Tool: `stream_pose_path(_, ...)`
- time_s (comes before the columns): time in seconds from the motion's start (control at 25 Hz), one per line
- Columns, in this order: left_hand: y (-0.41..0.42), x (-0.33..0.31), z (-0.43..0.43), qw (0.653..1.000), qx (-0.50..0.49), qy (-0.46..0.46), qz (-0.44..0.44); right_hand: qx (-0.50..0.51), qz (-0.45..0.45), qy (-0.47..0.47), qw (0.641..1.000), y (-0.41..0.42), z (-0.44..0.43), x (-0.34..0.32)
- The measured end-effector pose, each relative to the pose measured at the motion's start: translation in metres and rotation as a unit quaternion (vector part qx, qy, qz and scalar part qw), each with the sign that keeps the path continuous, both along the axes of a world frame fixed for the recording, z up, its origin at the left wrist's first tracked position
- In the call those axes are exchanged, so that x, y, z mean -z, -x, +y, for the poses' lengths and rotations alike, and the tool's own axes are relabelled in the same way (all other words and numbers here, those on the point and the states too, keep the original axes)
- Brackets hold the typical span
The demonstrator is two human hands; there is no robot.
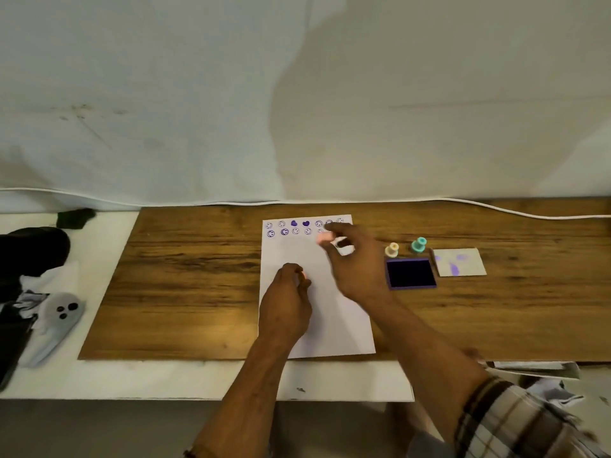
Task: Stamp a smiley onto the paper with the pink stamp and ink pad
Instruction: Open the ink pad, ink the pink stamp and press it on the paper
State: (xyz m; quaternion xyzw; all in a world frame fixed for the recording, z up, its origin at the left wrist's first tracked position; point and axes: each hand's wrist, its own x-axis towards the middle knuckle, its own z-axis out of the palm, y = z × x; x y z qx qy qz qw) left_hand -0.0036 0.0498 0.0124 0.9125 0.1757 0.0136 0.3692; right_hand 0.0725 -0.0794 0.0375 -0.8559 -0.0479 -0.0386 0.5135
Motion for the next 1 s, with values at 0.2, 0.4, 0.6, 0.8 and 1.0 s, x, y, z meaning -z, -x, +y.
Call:
stream_pose_path(0.2,-0.002,0.007,0.021,0.968,-0.180,0.166,-0.056,-0.038,0.082,-0.067,0.994,-0.023,0.077,0.020)
stream_pose_path(0.4,0.003,0.017,0.033,0.920,-0.254,0.286,-0.083,-0.090,0.062,0.030,0.994,-0.032,0.089,0.045)
stream_pose_path(0.6,0.000,0.021,0.035,0.909,-0.266,0.311,-0.080,-0.059,0.065,0.091,0.992,-0.031,0.101,0.060)
stream_pose_path(0.8,-0.001,0.024,0.038,0.902,-0.275,0.321,-0.084,-0.054,0.013,0.119,0.991,-0.028,0.108,0.063)
stream_pose_path(1.0,-0.001,0.024,0.039,0.904,-0.274,0.316,-0.086,-0.070,-0.013,0.151,0.986,-0.028,0.109,0.064)
